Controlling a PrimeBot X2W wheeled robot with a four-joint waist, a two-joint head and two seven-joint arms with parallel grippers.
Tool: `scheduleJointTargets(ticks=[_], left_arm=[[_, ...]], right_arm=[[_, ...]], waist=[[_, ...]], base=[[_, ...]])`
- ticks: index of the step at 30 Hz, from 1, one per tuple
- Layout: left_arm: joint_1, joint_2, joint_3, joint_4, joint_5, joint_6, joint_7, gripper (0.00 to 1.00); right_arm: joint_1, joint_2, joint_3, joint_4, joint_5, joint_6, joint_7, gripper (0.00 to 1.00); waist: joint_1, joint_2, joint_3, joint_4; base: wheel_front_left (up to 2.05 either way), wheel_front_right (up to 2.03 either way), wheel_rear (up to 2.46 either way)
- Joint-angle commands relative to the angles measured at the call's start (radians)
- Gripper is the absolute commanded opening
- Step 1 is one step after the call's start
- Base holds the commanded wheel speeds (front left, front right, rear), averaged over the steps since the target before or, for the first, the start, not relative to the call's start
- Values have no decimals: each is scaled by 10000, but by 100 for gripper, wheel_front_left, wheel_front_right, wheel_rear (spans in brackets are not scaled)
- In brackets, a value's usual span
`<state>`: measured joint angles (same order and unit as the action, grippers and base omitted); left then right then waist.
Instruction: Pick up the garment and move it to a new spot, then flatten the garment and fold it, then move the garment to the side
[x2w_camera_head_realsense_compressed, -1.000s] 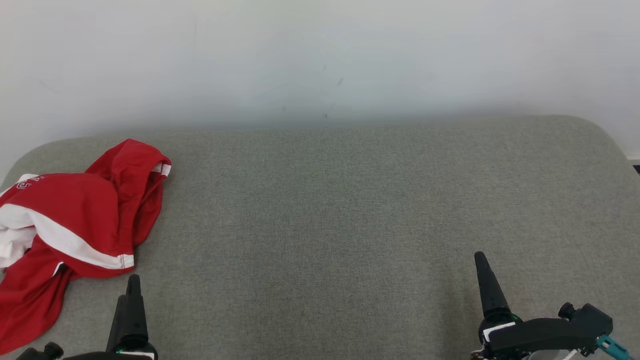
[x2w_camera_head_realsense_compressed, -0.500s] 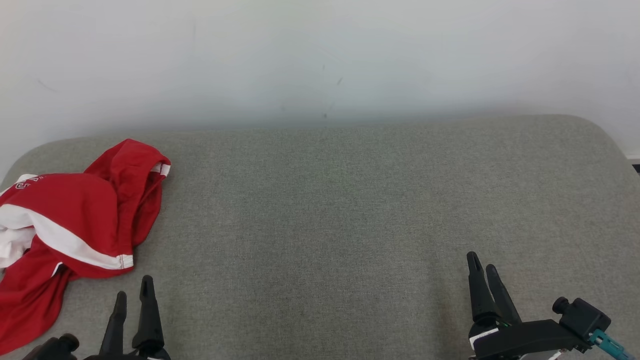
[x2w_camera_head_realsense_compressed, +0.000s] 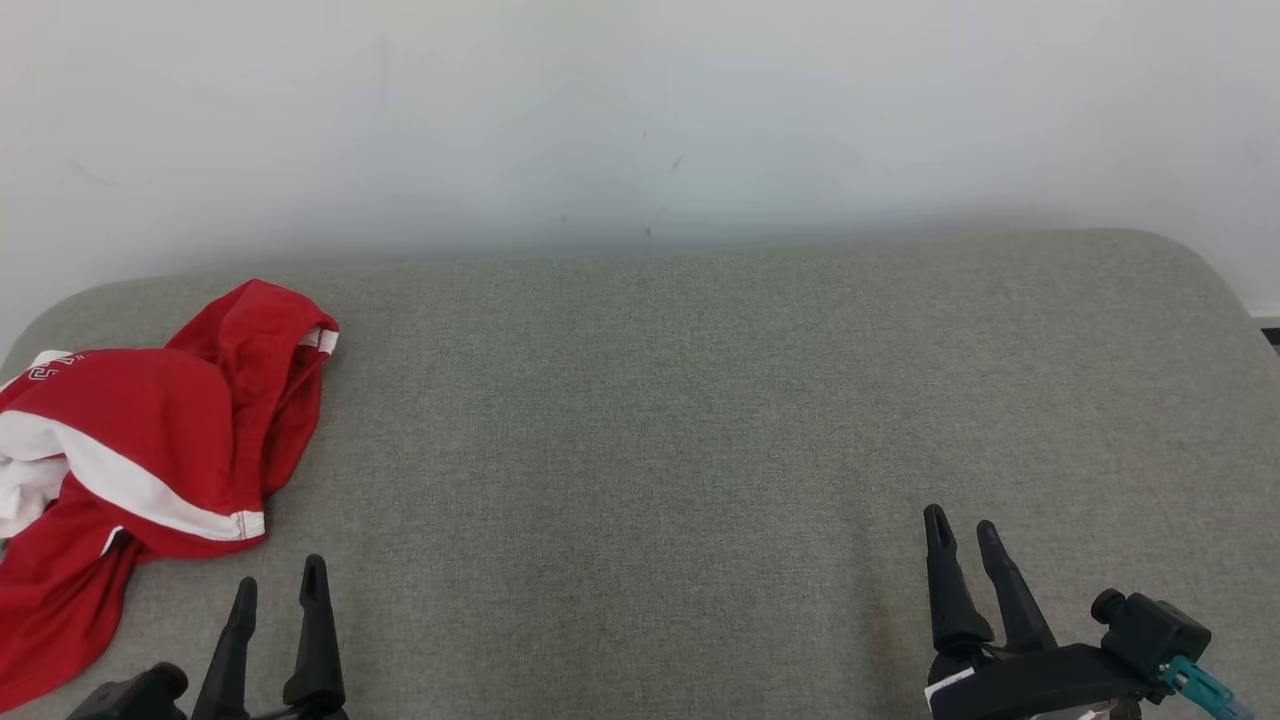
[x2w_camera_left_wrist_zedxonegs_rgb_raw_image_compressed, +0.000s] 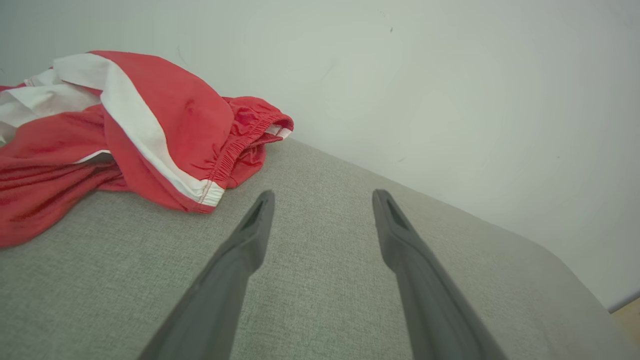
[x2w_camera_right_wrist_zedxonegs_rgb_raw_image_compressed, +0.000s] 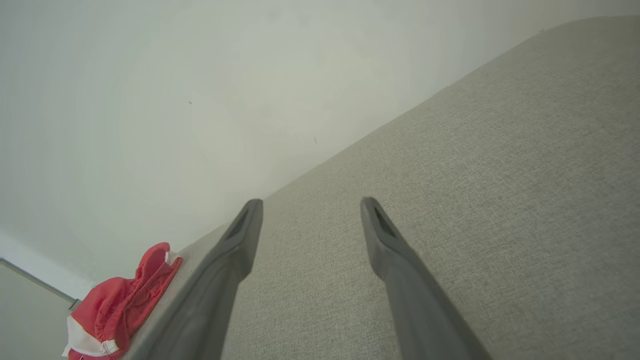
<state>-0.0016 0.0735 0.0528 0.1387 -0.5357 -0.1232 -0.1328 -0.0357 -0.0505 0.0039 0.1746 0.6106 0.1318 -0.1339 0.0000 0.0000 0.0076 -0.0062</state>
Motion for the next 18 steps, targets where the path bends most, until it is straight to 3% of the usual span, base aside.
scheduleJointTargets(ticks=[1, 18], left_arm=[[27, 106, -33, -151, 380, 18, -129, 100], [243, 212, -119, -259, 1961, 74, -549, 100]], right_arm=[[3, -3, 0, -128, -362, -11, -123, 100], [131, 1, 46, -46, -2100, -14, -548, 100]], waist=[[0, 0, -3, -2], [0, 0, -74, -34]], base=[[0, 0, 0], [0, 0, 0]])
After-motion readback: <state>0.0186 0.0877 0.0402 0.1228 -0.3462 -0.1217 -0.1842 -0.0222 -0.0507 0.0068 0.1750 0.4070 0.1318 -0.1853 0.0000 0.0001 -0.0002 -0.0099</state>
